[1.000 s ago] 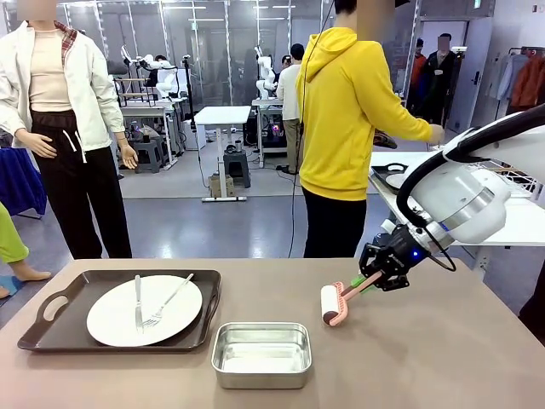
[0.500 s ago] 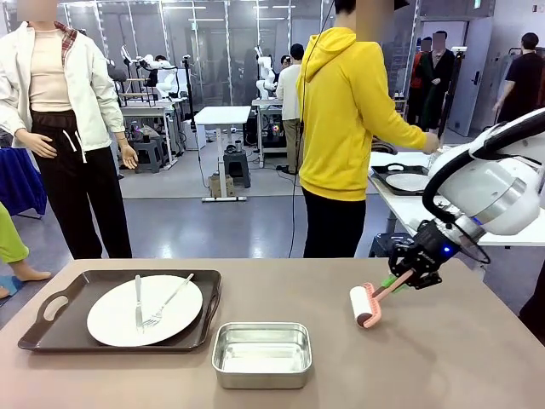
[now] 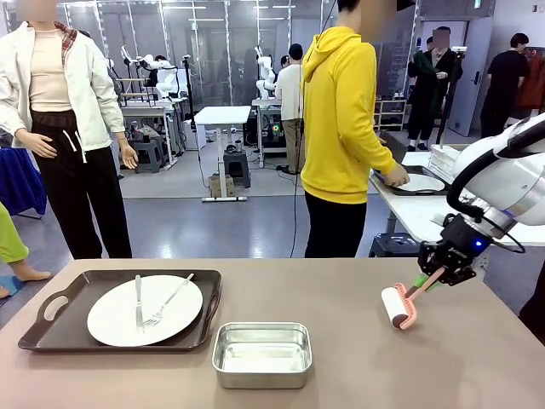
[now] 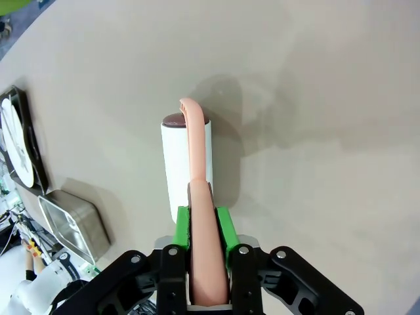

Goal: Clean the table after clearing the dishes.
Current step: When the left (or right) Handle tray is removed, use the left hand (or right hand) to clean the left (or right) side of the table with the Lint Roller.

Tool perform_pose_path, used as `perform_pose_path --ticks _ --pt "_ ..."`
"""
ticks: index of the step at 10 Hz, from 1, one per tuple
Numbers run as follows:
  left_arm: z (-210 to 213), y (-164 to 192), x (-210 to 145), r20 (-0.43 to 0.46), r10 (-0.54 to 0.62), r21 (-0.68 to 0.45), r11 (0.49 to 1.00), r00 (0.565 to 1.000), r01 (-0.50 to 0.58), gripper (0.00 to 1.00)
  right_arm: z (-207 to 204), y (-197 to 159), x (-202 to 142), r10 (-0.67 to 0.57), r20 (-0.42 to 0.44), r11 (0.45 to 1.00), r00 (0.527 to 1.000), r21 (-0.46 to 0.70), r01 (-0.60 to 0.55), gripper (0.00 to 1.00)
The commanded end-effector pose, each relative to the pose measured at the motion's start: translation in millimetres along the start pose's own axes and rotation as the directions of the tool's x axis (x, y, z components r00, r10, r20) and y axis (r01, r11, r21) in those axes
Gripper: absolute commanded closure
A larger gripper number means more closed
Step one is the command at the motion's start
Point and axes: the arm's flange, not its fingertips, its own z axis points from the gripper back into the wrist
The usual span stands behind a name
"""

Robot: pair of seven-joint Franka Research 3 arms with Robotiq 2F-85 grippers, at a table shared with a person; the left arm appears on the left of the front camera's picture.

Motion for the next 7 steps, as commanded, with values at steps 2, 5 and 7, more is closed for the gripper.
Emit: perform_pose_path --ticks 2,5,7 --pt "3 0 -2 -0.008 -0.004 0.005 1.0 1.0 0.004 0.0 0 -67 8 -0.017 0.013 0.973 1.0 -0.228 0.02 0.79" --pt "3 0 -2 -0.008 -0.004 0.005 1.0 1.0 0.004 0.0 27 -92 12 0.001 0.04 0.964 0.999 -0.265 0.01 0.79" --pt "3 0 -2 -0.008 -0.004 0.005 1.0 1.0 0.004 0.0 42 -105 10 0.0 0.048 0.958 0.999 -0.288 0.014 0.79"
